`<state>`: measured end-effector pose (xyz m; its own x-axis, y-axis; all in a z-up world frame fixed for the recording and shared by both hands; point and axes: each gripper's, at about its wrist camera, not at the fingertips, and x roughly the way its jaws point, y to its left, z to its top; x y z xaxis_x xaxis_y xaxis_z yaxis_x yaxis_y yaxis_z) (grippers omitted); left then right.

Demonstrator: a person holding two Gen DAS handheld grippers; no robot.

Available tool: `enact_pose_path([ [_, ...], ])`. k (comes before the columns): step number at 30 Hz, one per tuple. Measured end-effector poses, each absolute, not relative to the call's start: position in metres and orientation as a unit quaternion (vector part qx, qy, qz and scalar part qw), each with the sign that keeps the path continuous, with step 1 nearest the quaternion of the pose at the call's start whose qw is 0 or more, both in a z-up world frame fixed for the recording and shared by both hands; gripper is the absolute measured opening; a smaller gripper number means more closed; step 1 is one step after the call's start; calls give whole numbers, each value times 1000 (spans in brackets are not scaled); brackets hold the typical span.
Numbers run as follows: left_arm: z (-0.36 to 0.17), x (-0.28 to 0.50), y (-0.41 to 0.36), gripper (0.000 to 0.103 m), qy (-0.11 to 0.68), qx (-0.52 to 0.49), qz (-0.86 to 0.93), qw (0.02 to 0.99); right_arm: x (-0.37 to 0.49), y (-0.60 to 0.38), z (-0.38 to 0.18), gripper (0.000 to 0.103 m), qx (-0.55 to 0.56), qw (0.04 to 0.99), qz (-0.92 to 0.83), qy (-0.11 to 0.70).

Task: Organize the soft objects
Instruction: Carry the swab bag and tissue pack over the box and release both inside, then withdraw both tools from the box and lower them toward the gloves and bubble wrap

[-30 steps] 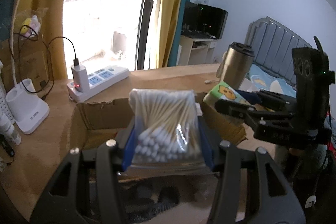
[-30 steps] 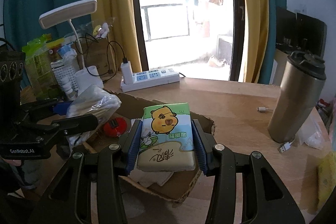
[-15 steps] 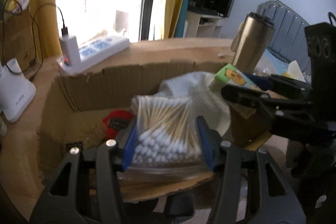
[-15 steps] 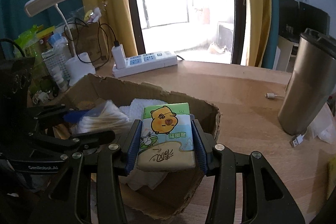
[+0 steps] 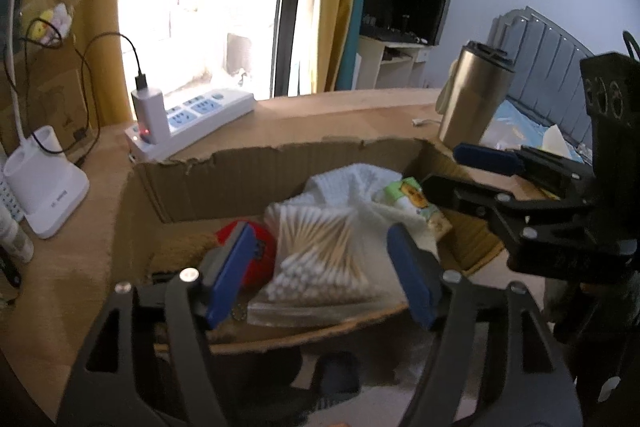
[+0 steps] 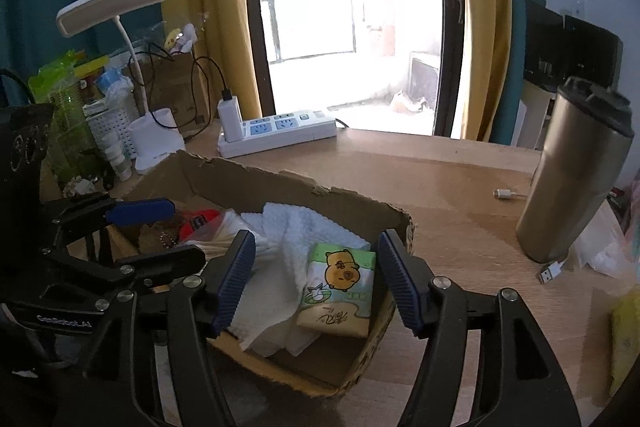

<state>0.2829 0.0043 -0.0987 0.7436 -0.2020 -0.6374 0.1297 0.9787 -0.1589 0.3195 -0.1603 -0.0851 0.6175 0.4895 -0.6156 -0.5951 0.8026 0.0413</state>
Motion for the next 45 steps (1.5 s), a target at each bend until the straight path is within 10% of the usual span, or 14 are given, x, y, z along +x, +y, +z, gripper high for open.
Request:
enact_pose_path([
  [45, -66, 158, 52, 74, 281, -82, -50, 955, 211, -145, -58, 68, -122, 900, 292, 298],
])
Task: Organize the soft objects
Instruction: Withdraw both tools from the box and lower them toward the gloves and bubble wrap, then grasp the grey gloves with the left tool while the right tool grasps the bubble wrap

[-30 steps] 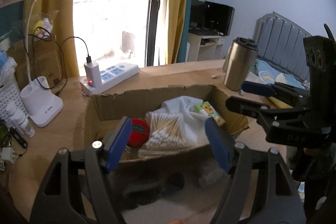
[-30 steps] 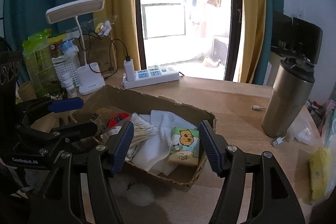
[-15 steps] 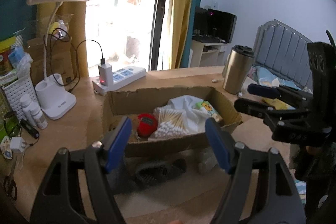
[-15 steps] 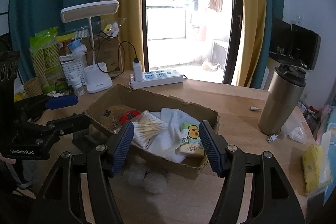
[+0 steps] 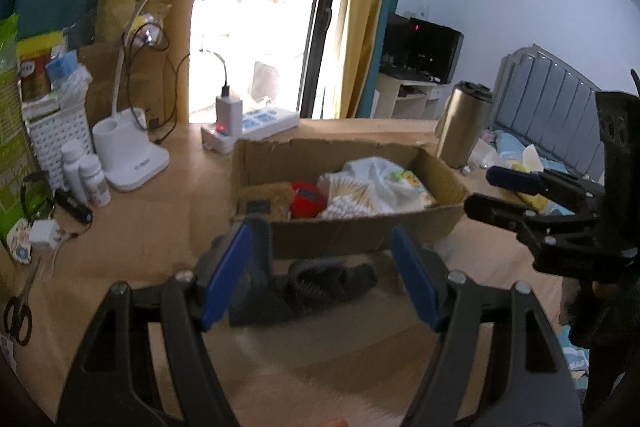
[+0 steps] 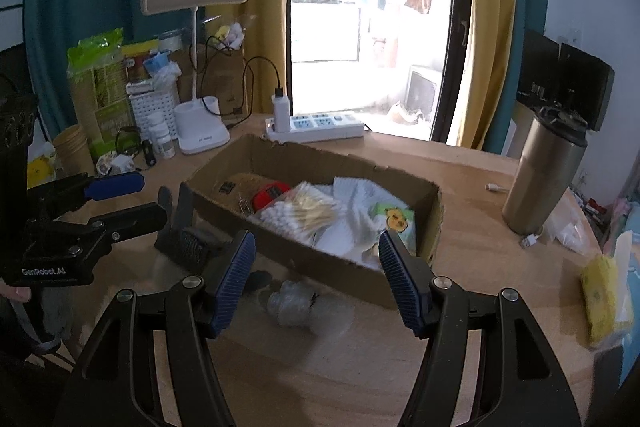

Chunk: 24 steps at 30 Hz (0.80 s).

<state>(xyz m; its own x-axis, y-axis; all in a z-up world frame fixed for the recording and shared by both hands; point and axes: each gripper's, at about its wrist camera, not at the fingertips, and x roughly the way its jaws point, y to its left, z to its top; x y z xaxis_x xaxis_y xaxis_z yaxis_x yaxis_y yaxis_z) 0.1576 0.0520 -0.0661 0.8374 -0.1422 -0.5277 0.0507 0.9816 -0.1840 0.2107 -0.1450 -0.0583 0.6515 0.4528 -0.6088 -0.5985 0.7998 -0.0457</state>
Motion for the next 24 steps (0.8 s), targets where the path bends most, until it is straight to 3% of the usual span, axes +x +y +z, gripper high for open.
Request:
enact_pose_path([
  [24, -117, 175, 57, 78, 349, -92, -47, 931, 234, -145, -113, 71, -113, 878, 284, 369],
])
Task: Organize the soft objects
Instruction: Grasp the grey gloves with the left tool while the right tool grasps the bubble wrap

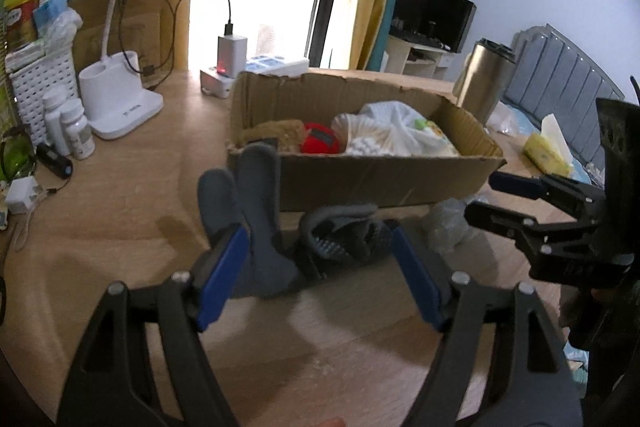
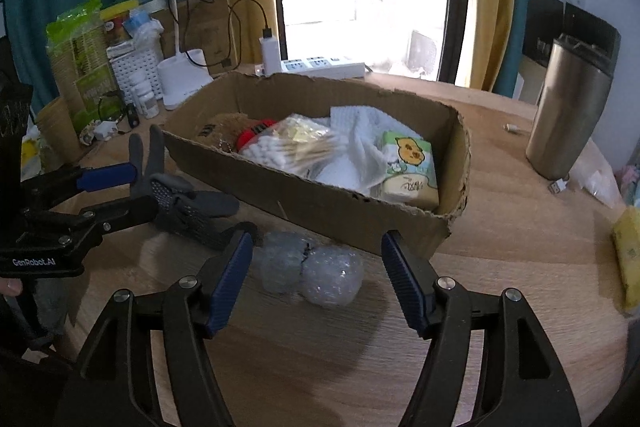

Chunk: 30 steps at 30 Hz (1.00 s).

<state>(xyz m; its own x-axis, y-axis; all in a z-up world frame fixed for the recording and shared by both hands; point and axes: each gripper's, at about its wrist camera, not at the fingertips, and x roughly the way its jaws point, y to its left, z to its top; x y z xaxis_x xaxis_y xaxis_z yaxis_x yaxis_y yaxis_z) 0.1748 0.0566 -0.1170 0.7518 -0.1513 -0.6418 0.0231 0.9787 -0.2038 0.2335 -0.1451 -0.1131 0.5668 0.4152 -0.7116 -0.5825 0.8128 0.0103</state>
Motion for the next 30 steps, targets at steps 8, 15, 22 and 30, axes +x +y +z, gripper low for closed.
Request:
enact_pose_path([
  [8, -123, 194, 52, 79, 365, -93, -41, 926, 244, -148, -123, 71, -103, 871, 291, 382],
  [15, -135, 206, 50, 79, 385, -97, -39, 917, 251, -146, -130, 72, -96, 864, 302, 391],
  [22, -145, 213, 51, 79, 406, -104, -39, 907, 254, -140, -137, 73, -89, 854, 315, 405],
  [30, -149, 219, 48, 78, 417, -100, -38, 902, 256, -137, -140, 73, -83, 844, 326, 418],
])
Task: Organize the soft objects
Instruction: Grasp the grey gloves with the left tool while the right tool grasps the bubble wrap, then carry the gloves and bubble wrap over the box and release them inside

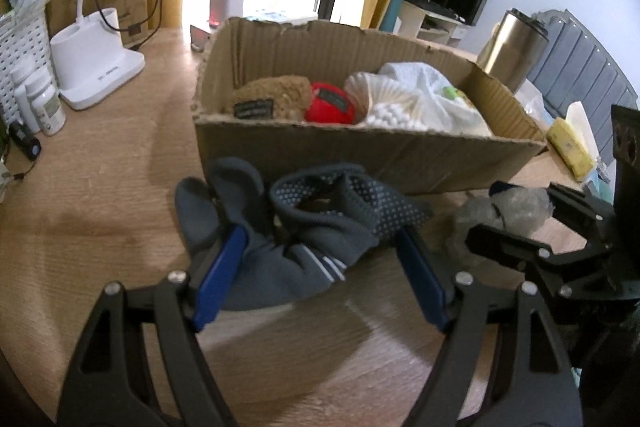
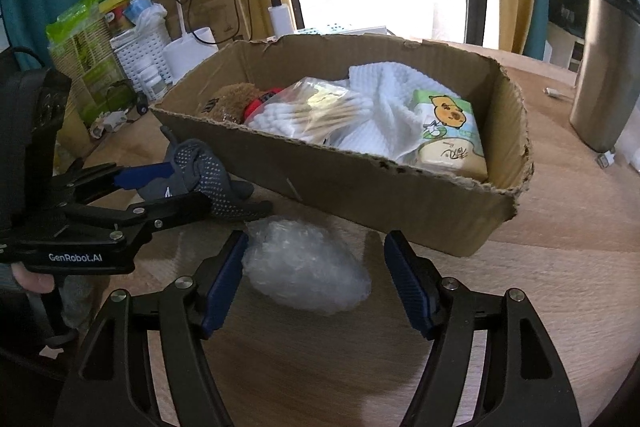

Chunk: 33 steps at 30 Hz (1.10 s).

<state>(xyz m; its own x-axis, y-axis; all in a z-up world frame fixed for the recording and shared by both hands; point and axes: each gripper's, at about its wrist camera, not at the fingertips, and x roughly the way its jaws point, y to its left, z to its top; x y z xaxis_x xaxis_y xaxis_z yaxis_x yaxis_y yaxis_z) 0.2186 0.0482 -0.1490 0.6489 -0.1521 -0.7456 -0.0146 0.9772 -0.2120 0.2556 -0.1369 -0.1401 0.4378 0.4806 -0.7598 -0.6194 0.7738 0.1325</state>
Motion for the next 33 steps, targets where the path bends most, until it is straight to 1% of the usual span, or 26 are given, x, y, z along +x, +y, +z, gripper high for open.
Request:
enact_pose_path([
  [2, -149, 219, 50, 78, 417, -105, -41, 902, 254, -137, -140, 64, -82, 843, 329, 418],
  [4, -149, 219, 52, 65, 414, -113, -51, 902, 252, -136, -139, 57, -83, 842, 334, 416],
  [5, -149, 218, 52, 59, 414, -114, -57, 901, 250, -135, -138, 56, -86, 842, 334, 415],
  [6, -149, 218, 51, 50, 415, -110, -60, 901, 249, -135, -138, 56, -89, 842, 334, 414],
  [7, -149, 218, 50, 48, 417, -105, -61, 901, 248, -135, -137, 55, -90, 842, 335, 413],
  [9, -149, 216, 48, 41, 417, -101, -69, 901, 247, -136, -136, 54, -91, 843, 334, 411],
  [12, -148, 213, 46, 38, 415, -105, -83, 900, 244, -139, -133, 53, -92, 846, 332, 408],
  [21, -143, 194, 34, 37, 408, -109, -108, 900, 235, -151, -118, 53, -88, 857, 325, 390],
  [33, -107, 171, 27, 37, 362, -115, -128, 916, 226, -165, -94, 53, -83, 872, 324, 358],
])
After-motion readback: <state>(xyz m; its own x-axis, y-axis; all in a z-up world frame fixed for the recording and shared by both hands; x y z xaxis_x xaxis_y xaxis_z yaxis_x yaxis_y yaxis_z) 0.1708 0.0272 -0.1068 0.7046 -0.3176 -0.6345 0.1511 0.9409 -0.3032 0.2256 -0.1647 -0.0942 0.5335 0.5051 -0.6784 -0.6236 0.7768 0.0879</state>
